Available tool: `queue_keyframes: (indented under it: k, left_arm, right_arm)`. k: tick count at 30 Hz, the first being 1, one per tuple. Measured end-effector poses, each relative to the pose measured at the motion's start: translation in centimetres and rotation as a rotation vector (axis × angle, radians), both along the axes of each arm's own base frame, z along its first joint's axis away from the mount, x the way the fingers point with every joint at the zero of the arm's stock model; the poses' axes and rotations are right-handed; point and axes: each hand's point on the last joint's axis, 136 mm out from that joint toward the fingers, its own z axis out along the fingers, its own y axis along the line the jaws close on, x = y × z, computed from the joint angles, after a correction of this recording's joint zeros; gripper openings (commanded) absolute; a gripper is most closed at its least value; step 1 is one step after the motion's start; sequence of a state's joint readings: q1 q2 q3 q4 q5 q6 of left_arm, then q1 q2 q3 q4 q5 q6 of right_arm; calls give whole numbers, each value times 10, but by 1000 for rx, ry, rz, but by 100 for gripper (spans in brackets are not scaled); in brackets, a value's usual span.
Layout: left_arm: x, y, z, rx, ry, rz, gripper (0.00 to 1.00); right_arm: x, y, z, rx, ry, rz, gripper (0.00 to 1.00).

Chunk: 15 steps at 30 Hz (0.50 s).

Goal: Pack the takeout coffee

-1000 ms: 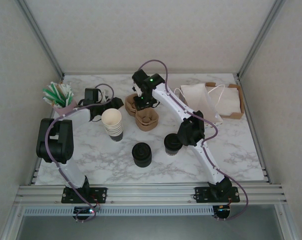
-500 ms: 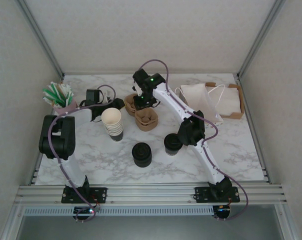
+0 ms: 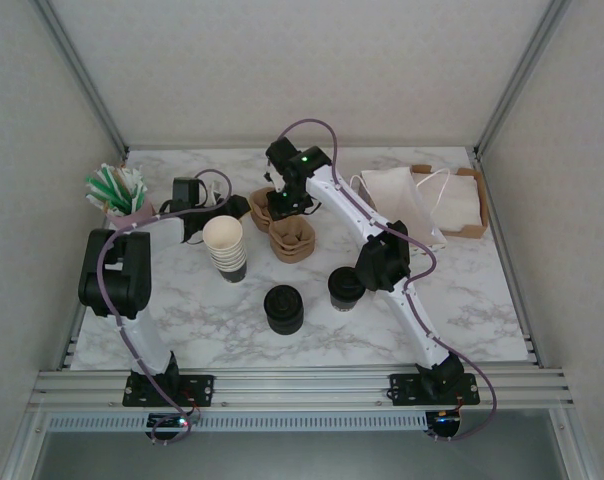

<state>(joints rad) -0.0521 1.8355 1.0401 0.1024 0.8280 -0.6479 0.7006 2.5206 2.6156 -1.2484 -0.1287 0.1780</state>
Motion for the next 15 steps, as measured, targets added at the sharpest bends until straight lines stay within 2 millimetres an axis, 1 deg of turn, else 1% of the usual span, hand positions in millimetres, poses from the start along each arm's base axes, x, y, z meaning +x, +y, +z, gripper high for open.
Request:
queue_keyframes:
  k: [12, 15]
  left_arm:
    - [0, -1, -3, 2, 6, -2, 64]
    - [-1, -2, -3, 2, 6, -3, 65]
  right_arm:
    - [2, -3, 0, -12, -8, -11, 27]
    - [3, -4, 3, -15, -18, -18, 27]
